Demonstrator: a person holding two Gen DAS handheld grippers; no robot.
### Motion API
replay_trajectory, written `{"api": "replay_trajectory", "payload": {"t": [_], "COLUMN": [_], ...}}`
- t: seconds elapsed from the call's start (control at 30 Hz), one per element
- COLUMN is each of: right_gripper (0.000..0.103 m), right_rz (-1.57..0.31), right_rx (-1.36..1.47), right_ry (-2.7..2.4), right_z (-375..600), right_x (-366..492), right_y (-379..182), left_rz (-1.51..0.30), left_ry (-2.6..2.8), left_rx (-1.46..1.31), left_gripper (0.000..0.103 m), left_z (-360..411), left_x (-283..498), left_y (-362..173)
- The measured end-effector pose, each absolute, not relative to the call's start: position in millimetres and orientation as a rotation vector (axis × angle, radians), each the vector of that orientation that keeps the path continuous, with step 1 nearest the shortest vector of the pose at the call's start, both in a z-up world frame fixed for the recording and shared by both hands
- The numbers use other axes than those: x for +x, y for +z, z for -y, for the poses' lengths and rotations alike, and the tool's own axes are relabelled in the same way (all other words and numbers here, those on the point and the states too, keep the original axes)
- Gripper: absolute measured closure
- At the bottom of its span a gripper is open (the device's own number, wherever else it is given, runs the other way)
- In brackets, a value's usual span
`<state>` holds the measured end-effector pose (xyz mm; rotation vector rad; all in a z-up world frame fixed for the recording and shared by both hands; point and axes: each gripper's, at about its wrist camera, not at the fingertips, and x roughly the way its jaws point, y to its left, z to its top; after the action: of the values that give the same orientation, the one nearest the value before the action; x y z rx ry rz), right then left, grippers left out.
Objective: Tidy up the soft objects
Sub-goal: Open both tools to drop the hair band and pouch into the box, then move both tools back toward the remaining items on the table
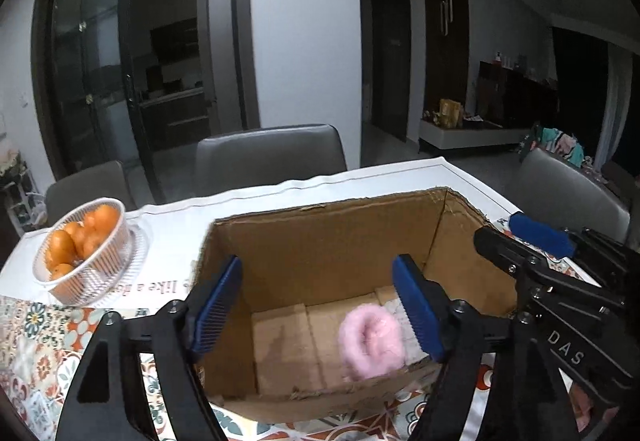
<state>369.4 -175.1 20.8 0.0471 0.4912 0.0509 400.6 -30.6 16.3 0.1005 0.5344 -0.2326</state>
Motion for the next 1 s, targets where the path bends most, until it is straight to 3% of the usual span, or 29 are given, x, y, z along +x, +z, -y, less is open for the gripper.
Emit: {"api": "replay_trajectory", "payload": {"t": [0.1,0.27,1.0], "right_gripper": [0.054,0.05,0.041], "right_rz": [-0.477,-0.452,-0.39], "right_rx": [0.046,0.061,0.114], "right_ry": [0.031,0.02,0.036], "right_z": [175,180,186], "right_x": [361,342,239], "right_y": [26,37,56], "left_rz": [-0.507,-0.47,-0.398], "left_ry": [-0.202,-0.158,-0.118], "left_rx": [0.106,0.121,0.146], "left_gripper": [0.021,0.018,0.015], "left_z": [25,21,14], "left_x": [392,368,249], "left_y": [21,32,58]}}
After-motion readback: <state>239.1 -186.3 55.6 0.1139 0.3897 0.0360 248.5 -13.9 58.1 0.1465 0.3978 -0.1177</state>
